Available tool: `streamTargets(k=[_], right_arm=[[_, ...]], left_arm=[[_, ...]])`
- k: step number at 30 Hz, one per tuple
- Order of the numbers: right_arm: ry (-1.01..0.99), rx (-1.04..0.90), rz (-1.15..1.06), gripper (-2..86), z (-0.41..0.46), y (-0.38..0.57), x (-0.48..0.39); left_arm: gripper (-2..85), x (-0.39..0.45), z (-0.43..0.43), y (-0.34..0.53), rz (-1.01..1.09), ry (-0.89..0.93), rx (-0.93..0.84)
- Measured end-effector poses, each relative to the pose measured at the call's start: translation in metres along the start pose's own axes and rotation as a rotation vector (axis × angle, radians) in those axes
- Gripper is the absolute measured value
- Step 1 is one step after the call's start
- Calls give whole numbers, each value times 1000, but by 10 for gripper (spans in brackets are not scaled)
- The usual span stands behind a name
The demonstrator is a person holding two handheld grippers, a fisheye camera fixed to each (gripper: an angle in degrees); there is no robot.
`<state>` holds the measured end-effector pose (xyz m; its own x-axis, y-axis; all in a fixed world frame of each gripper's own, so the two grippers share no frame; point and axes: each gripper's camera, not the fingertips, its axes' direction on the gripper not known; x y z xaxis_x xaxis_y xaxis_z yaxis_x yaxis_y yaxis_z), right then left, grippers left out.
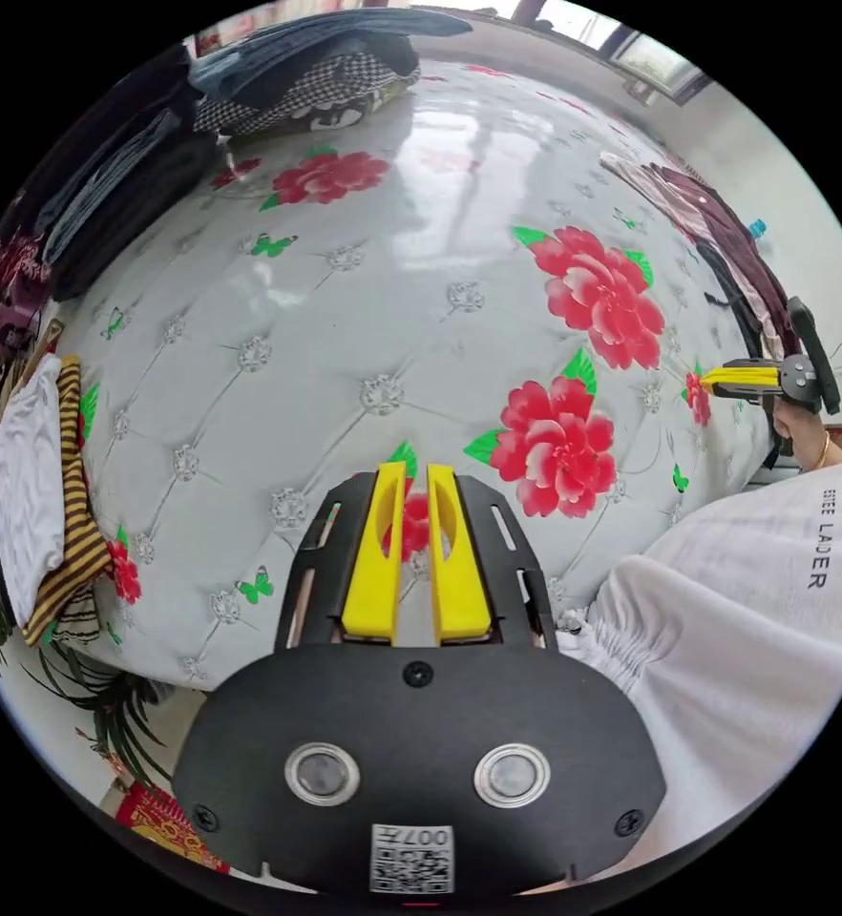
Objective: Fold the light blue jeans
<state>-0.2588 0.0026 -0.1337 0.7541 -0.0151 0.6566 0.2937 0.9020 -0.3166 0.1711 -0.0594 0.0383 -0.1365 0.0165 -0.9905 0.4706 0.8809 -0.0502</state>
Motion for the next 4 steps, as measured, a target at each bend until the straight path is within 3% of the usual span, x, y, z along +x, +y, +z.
streamTargets(k=[4], right_arm=[[42, 87, 45, 9, 5, 4, -15]], left_arm=[[-2, 61, 1, -34, 139, -28, 3]])
